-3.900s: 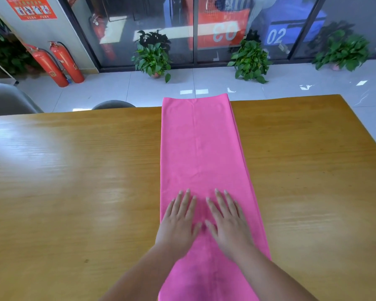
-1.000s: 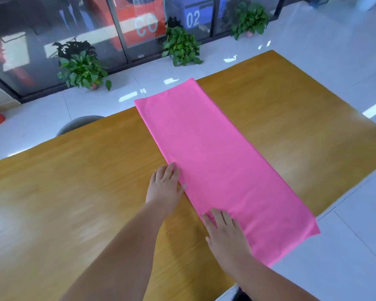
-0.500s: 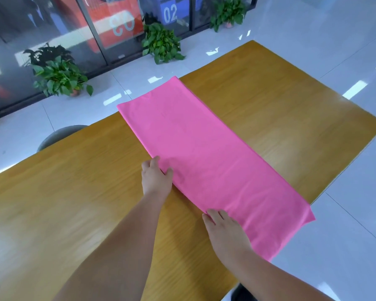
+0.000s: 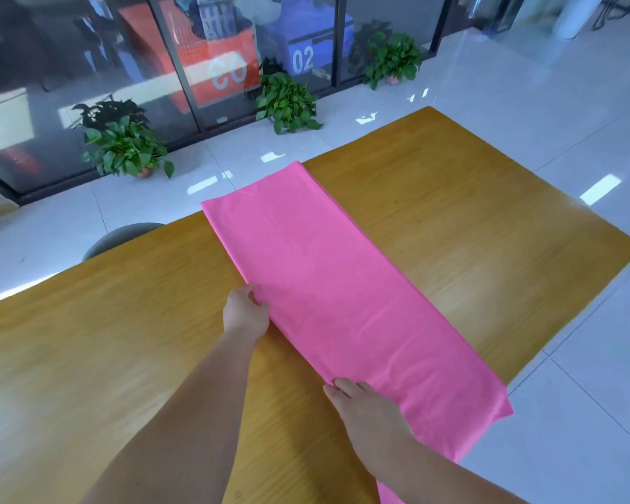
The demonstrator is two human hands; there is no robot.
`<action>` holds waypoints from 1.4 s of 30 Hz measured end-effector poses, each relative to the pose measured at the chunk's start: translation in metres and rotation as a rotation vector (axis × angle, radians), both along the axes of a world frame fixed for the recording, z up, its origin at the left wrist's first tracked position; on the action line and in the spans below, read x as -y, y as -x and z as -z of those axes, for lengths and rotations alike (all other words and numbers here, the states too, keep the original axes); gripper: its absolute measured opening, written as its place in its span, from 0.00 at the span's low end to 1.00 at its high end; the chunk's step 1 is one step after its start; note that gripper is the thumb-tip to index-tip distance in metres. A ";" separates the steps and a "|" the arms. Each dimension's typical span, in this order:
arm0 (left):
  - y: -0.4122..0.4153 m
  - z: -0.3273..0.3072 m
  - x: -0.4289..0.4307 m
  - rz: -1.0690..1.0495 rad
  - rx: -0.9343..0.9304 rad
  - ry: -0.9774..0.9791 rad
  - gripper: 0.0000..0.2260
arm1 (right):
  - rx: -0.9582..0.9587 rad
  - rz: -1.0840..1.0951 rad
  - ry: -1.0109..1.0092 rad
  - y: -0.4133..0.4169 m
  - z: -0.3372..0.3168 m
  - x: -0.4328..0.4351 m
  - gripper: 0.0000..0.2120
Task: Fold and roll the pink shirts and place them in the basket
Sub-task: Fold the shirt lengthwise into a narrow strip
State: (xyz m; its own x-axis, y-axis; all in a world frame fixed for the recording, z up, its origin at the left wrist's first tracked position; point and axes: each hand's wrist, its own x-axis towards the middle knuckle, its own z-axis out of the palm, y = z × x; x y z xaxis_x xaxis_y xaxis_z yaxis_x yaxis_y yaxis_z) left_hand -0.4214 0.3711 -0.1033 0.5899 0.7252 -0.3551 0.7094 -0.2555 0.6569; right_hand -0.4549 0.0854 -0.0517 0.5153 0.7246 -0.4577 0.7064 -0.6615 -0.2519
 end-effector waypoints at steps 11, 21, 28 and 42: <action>-0.002 -0.038 0.006 -0.121 0.236 0.293 0.35 | 0.069 0.028 -0.106 -0.007 -0.016 0.025 0.36; -0.078 -0.076 0.053 -0.048 0.351 0.312 0.34 | -0.008 0.225 -0.289 -0.091 -0.031 0.082 0.30; -0.149 -0.080 0.103 0.001 0.342 0.322 0.35 | -0.187 0.341 -0.398 -0.158 -0.021 0.127 0.29; -0.014 0.007 0.245 0.630 -0.050 -0.346 0.30 | -0.458 0.594 -0.396 -0.182 0.027 0.163 0.17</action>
